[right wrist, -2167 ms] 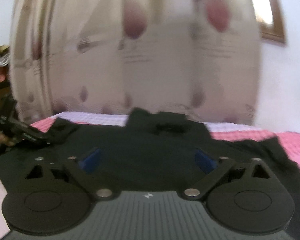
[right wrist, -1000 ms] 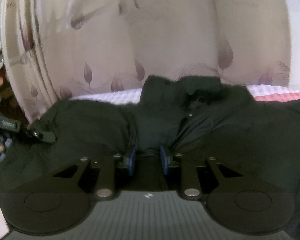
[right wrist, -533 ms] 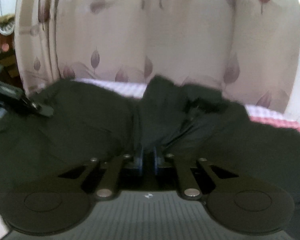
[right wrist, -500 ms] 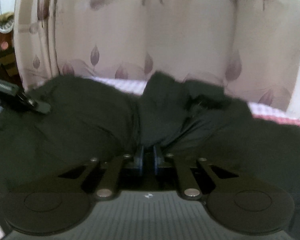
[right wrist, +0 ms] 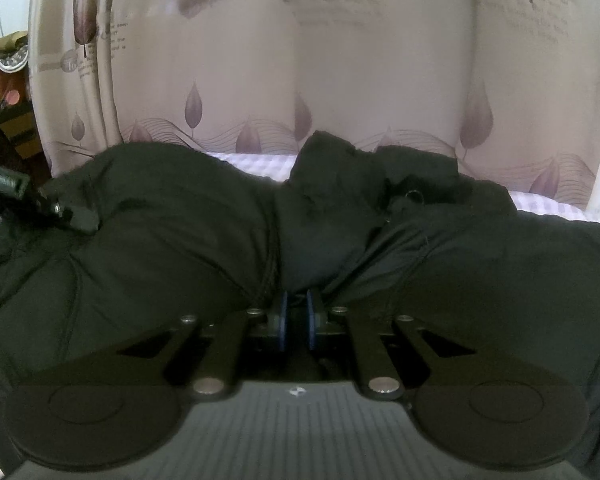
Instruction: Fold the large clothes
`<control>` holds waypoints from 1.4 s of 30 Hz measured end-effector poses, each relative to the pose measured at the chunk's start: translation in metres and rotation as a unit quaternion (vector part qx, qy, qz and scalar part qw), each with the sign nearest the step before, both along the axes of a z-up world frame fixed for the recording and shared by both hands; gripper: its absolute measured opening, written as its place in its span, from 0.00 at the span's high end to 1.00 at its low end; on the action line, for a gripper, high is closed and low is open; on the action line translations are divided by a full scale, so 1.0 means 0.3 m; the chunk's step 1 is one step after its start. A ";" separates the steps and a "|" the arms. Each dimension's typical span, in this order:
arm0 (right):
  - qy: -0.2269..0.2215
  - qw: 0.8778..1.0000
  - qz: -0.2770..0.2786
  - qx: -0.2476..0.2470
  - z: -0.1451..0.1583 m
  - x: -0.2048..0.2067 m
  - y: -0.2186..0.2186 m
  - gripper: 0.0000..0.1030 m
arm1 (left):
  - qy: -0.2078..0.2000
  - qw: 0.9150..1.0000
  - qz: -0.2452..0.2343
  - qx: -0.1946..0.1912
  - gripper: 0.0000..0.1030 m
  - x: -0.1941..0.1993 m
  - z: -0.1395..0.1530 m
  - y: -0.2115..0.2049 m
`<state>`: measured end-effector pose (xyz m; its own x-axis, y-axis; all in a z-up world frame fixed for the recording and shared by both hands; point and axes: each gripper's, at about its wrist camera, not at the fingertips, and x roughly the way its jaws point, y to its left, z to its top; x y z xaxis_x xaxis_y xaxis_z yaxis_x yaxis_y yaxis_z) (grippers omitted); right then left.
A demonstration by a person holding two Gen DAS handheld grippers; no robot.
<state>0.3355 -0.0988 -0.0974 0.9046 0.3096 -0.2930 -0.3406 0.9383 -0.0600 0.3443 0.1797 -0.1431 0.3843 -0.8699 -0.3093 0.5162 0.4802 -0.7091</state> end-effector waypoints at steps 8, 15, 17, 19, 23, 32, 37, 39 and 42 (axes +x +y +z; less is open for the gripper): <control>0.009 1.000 0.005 0.024 0.000 0.005 -0.024 0.92 | 0.004 0.998 0.054 0.029 0.72 -0.082 0.171 -0.101; 0.025 0.998 0.015 0.063 -0.001 0.013 -0.057 0.92 | 0.003 0.998 0.051 0.036 0.72 -0.154 0.321 -0.234; 0.028 0.997 0.017 0.068 0.000 0.014 -0.060 0.92 | 0.003 0.998 0.044 0.041 0.72 -0.180 0.359 -0.285; 0.031 0.997 0.019 0.075 0.001 0.015 -0.067 0.92 | 0.009 0.998 0.036 0.046 0.72 -0.196 0.392 -0.343; 0.043 0.993 0.026 0.108 0.000 0.020 -0.096 0.92 | 0.025 0.998 0.026 0.059 0.72 -0.216 0.435 -0.452; 0.100 0.965 0.055 0.236 -0.015 0.058 -0.216 0.92 | 0.103 0.993 0.029 0.052 0.66 -0.229 0.434 -0.654; 0.129 0.948 0.070 0.282 -0.023 0.072 -0.253 0.92 | 0.130 0.991 0.023 0.015 0.60 -0.228 0.385 -0.719; 0.138 0.943 0.071 0.296 -0.021 0.060 -0.281 0.92 | 0.129 0.991 0.016 0.000 0.59 -0.234 0.366 -0.736; 0.129 0.940 0.068 0.309 -0.014 0.010 -0.347 0.91 | 0.130 0.991 0.006 -0.040 0.56 -0.234 0.317 -0.759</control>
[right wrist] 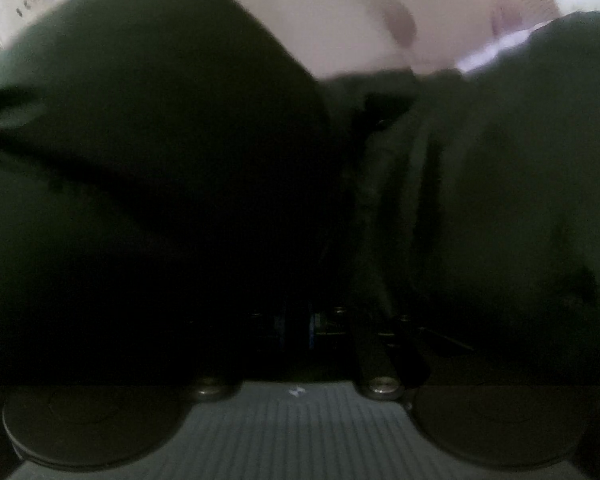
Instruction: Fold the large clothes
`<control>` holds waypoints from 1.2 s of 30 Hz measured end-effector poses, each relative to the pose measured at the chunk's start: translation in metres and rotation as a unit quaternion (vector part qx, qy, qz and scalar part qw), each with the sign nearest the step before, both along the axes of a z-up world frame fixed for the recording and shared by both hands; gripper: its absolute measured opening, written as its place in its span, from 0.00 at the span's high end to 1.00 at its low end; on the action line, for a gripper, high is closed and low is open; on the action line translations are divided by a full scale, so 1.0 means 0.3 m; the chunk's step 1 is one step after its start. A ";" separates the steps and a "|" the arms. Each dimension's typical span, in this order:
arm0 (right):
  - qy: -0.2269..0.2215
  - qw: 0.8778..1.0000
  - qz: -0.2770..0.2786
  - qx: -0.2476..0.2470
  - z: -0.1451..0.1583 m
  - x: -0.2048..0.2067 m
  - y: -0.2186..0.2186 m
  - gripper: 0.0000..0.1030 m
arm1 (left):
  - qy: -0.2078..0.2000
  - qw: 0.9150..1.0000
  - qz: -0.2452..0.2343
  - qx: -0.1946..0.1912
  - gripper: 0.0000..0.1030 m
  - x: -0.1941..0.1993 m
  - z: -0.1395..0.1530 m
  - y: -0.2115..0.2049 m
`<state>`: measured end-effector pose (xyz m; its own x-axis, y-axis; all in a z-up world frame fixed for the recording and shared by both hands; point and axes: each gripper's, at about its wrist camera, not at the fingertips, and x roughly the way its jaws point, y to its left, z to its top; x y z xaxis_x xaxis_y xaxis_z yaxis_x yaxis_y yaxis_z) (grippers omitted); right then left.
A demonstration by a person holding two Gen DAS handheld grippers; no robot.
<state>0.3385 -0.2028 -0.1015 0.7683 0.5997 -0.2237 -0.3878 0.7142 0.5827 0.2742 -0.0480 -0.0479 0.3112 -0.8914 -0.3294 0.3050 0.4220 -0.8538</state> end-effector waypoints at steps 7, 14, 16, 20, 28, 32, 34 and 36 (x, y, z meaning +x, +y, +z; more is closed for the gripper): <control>-0.025 0.998 -0.008 0.051 -0.026 -0.165 -0.207 0.87 | -0.002 0.996 -0.009 -0.094 0.40 -0.031 -0.158 -0.091; -0.022 0.997 -0.014 0.074 -0.064 -0.256 -0.306 0.87 | -0.045 0.987 -0.015 -0.152 0.21 -0.099 -0.183 -0.187; -0.023 0.994 -0.032 0.099 -0.069 -0.307 -0.338 0.86 | -0.061 0.985 -0.015 -0.159 0.21 -0.116 -0.189 -0.206; -0.035 0.987 -0.075 0.140 -0.071 -0.403 -0.408 0.59 | -0.086 0.975 0.013 -0.204 0.22 -0.150 -0.246 -0.191; -0.064 0.983 -0.097 0.145 -0.009 -0.553 -0.405 0.20 | -0.084 0.950 0.065 -0.292 0.23 -0.217 -0.339 -0.118; -0.067 0.984 -0.093 0.137 0.047 -0.566 -0.408 0.11 | -0.087 0.947 0.071 -0.300 0.23 -0.222 -0.349 -0.132; -0.074 0.988 -0.096 0.093 0.091 -0.554 -0.347 0.11 | -0.084 0.945 0.079 -0.307 0.22 -0.219 -0.352 -0.140; -0.070 0.991 -0.103 0.036 0.131 -0.506 -0.290 0.11 | -0.077 0.941 0.087 -0.317 0.22 -0.213 -0.356 -0.140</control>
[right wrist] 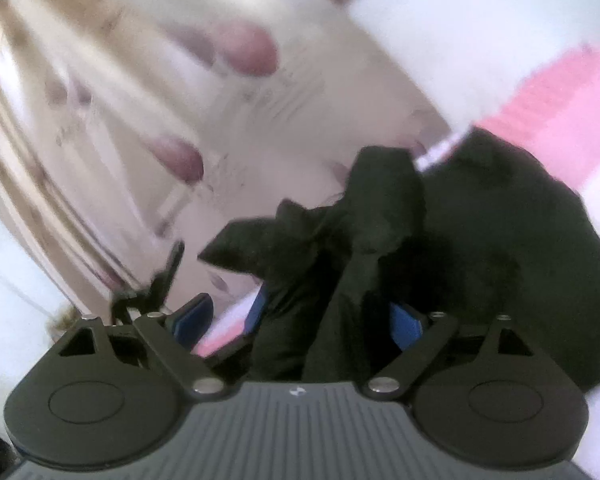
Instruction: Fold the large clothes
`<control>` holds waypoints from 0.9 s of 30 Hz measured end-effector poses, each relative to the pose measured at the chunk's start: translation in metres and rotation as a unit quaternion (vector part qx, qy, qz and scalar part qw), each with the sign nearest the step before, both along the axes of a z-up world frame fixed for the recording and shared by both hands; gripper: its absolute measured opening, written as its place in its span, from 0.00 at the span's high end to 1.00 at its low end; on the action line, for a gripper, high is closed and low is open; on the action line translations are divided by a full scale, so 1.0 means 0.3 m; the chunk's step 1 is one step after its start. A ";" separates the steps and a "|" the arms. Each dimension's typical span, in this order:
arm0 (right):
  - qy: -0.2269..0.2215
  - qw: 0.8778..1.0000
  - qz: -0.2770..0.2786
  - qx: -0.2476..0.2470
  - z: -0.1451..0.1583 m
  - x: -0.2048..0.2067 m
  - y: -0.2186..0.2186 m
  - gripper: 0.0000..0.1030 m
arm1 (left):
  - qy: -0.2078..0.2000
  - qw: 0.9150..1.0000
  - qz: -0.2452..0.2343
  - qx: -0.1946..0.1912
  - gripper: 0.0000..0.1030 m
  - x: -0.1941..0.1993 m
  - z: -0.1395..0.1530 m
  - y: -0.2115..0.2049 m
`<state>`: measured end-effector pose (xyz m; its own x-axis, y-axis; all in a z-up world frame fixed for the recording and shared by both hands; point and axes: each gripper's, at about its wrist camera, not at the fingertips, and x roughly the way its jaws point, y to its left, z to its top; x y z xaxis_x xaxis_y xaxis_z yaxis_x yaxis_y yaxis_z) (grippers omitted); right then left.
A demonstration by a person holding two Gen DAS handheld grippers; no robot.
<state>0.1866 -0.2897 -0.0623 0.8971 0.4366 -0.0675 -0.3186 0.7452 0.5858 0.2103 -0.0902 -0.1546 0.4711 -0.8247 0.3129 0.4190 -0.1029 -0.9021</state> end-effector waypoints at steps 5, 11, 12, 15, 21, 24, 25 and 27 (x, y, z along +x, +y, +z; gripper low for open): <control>0.002 0.993 -0.007 -0.116 0.042 0.105 0.129 0.11 | 0.021 0.999 0.022 -0.010 0.21 -0.020 -0.003 0.042; -0.001 0.971 -0.001 -0.241 0.072 0.210 0.192 0.65 | 0.036 0.995 0.079 0.047 0.12 -0.111 0.045 0.170; -0.007 0.966 0.004 -0.258 0.075 0.222 0.197 0.67 | 0.035 0.993 0.085 0.068 0.08 -0.128 0.052 0.194; -0.019 0.951 0.015 -0.309 0.103 0.233 0.203 0.78 | 0.057 0.982 0.113 0.142 0.01 -0.170 0.059 0.253; -0.089 0.924 0.003 -0.371 0.327 0.156 0.158 0.87 | 0.088 0.968 0.127 0.200 0.01 -0.208 0.058 0.310; -0.102 0.919 -0.015 -0.382 0.386 0.129 0.078 0.88 | 0.087 0.968 0.117 0.206 0.01 -0.210 0.072 0.284; -0.100 0.920 -0.026 -0.378 0.387 0.122 0.032 0.88 | 0.083 0.966 0.110 0.218 0.01 -0.208 0.083 0.262; -0.090 0.926 -0.045 -0.365 0.377 0.122 -0.054 0.88 | 0.067 0.965 0.094 0.234 0.01 -0.211 0.089 0.221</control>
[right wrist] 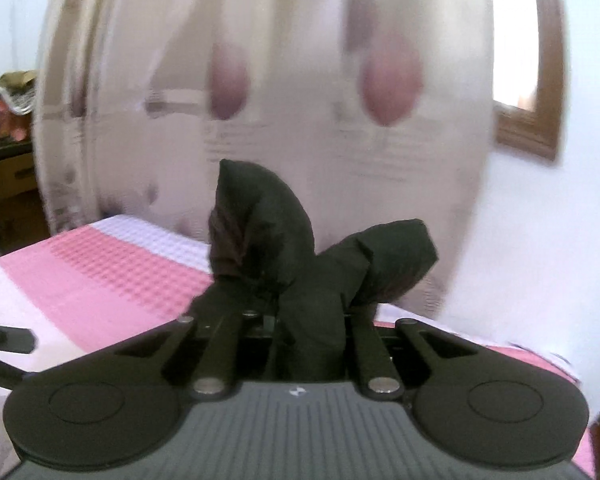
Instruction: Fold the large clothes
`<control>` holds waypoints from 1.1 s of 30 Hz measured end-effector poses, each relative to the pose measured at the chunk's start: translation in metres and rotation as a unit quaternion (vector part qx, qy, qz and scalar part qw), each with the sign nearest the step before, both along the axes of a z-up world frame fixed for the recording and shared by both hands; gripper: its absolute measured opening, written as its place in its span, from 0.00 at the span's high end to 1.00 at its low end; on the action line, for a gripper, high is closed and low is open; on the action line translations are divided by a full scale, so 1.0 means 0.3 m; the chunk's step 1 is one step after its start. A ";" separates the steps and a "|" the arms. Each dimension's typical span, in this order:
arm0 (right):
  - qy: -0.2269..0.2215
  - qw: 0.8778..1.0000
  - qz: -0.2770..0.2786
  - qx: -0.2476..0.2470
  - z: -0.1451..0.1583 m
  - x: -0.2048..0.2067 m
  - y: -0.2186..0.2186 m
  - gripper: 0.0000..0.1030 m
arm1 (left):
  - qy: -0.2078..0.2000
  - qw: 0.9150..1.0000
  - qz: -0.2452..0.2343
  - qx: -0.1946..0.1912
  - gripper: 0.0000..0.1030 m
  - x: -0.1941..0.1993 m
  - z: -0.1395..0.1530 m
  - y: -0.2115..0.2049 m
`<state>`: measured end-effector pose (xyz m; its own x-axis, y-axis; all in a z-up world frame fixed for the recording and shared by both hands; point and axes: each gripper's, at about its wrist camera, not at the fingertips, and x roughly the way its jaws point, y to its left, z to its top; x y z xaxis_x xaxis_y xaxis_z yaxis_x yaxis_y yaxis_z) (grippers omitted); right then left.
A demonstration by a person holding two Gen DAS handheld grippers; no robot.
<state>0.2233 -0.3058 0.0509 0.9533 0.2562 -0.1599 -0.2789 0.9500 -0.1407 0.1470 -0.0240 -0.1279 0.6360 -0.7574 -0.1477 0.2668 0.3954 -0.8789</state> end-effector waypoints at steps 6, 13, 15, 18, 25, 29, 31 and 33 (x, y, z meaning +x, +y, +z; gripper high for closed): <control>0.020 0.994 -0.050 0.092 -0.171 -0.039 -0.301 0.88 | -0.029 0.997 -0.056 0.048 0.01 0.015 0.034 -0.150; 0.055 0.976 -0.030 0.210 -0.416 0.005 -0.554 0.87 | -0.066 0.991 -0.084 0.076 0.01 0.033 0.067 -0.315; 0.064 0.969 -0.031 0.236 -0.469 0.033 -0.591 0.85 | -0.092 0.988 -0.088 0.087 0.01 0.041 0.091 -0.366; 0.079 0.952 -0.030 0.294 -0.556 0.066 -0.650 0.77 | -0.116 0.982 -0.097 0.111 0.01 0.080 0.108 -0.443; 0.119 0.933 -0.014 0.339 -0.597 0.090 -0.598 0.73 | -0.107 0.979 -0.104 0.142 0.01 0.096 0.084 -0.427; 0.132 0.942 0.031 0.306 -0.579 0.090 -0.421 0.73 | -0.096 0.976 -0.078 0.178 0.01 0.035 0.093 -0.268; 0.138 0.942 0.058 0.300 -0.586 0.081 -0.337 0.73 | -0.088 0.977 -0.041 0.187 0.02 -0.014 0.104 -0.171; 0.144 0.942 0.089 0.288 -0.589 0.074 -0.263 0.73 | -0.089 0.981 -0.007 0.171 0.02 -0.062 0.129 -0.084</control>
<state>0.2456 -0.3846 -0.1257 0.8249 0.5321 -0.1909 -0.3891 0.7794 0.4910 0.1283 -0.0491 -0.0890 0.6644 -0.6917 -0.2831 0.4114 0.6547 -0.6341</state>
